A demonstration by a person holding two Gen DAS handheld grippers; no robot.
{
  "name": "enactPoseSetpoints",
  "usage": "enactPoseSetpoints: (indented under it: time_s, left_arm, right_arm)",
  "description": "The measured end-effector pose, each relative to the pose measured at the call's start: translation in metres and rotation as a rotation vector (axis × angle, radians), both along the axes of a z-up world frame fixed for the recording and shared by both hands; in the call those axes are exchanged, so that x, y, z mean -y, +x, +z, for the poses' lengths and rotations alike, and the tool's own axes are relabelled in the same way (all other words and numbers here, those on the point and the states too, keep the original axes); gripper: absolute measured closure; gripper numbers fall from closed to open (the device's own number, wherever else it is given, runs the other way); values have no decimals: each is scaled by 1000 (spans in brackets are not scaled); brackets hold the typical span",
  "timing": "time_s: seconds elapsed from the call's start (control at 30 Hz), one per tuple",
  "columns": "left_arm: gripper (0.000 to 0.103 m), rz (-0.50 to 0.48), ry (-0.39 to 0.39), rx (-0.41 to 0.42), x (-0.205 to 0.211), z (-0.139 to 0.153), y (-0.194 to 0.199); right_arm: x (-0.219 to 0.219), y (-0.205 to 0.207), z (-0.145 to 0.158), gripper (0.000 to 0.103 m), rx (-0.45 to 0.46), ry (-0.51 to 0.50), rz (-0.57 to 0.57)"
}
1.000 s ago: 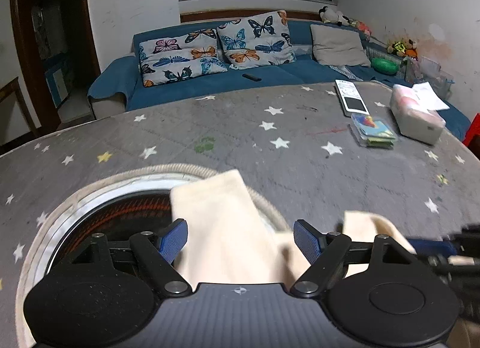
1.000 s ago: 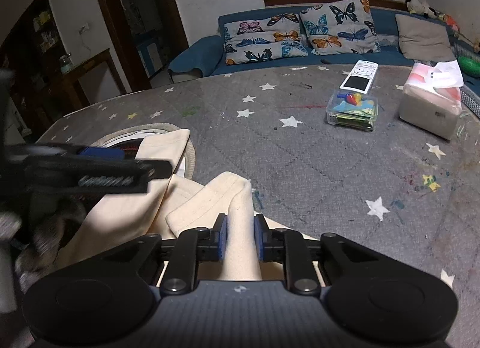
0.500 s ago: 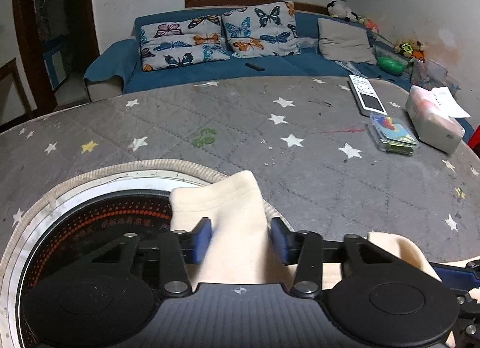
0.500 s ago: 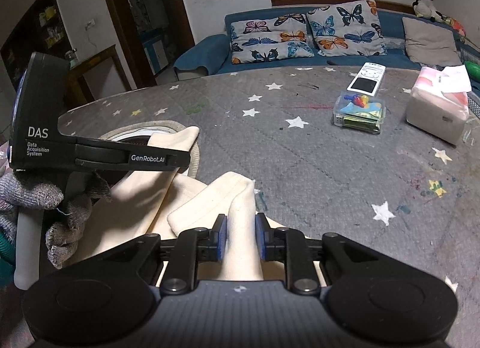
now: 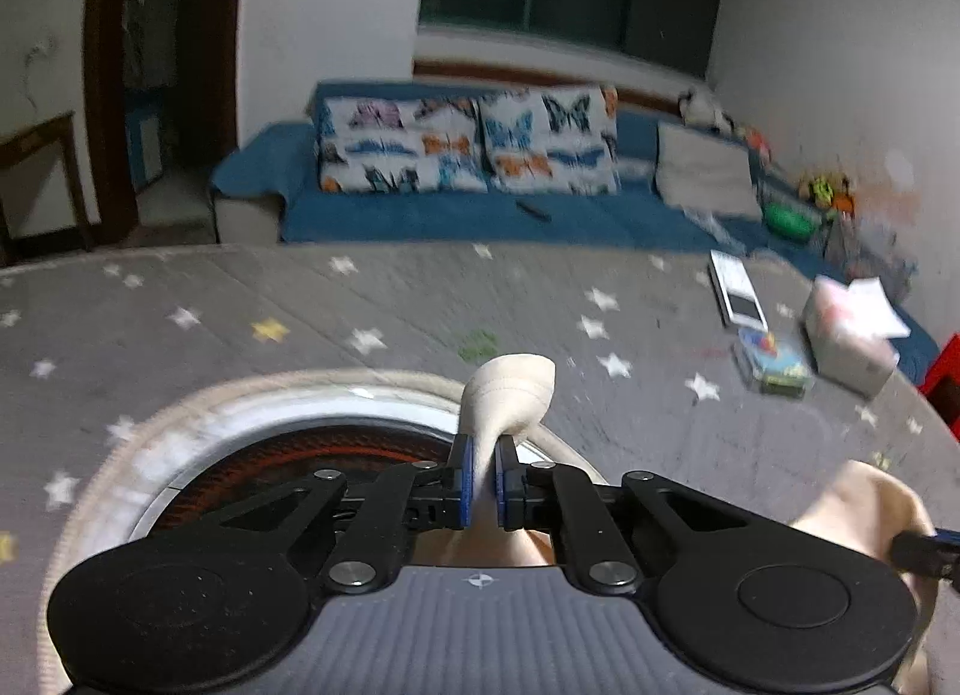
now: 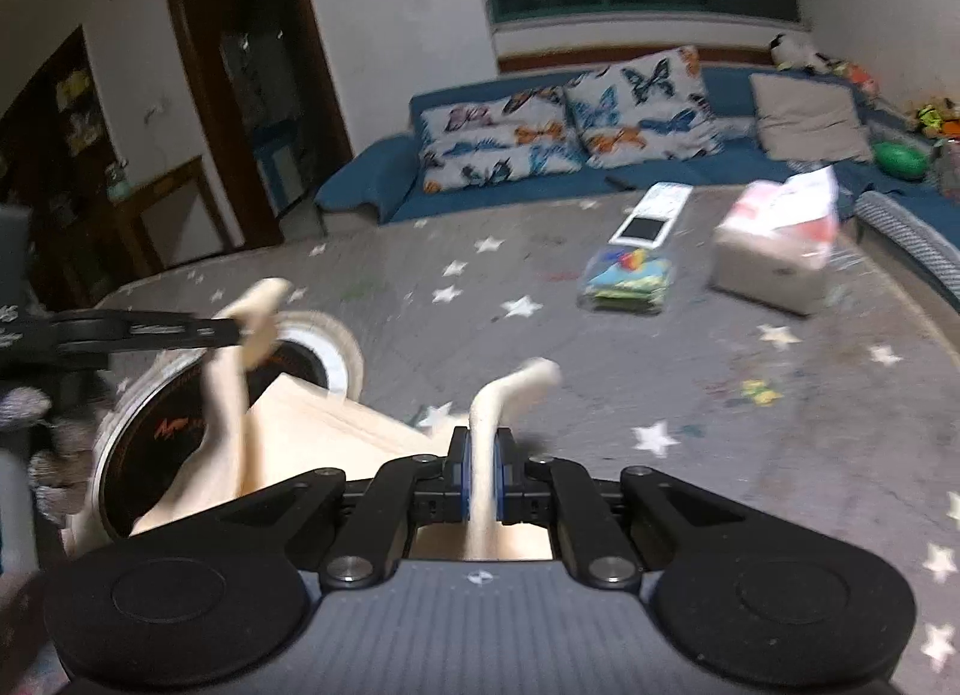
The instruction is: Fold clothes
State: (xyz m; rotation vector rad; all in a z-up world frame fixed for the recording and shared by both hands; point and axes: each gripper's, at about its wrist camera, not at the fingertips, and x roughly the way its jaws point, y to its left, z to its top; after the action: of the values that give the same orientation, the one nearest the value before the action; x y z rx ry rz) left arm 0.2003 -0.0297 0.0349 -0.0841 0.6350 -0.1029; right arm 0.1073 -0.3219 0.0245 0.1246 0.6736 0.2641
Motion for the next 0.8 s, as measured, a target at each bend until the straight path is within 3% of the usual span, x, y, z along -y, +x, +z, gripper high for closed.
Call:
enactPoseSetpoints:
  time_s: [0.53,0.63,0.8]
  left_arm:
    - [95,226,-56,141,-116,39,-136]
    - [95,281,-65,136,-137,37,-162]
    - [95,335,-50,99,-160,22,-200]
  right_arm:
    - [100,-111,27,97,105,29,-265]
    - [114,-132,29,97,123,28,-313]
    - [126,-154,16,94,69,32,-334]
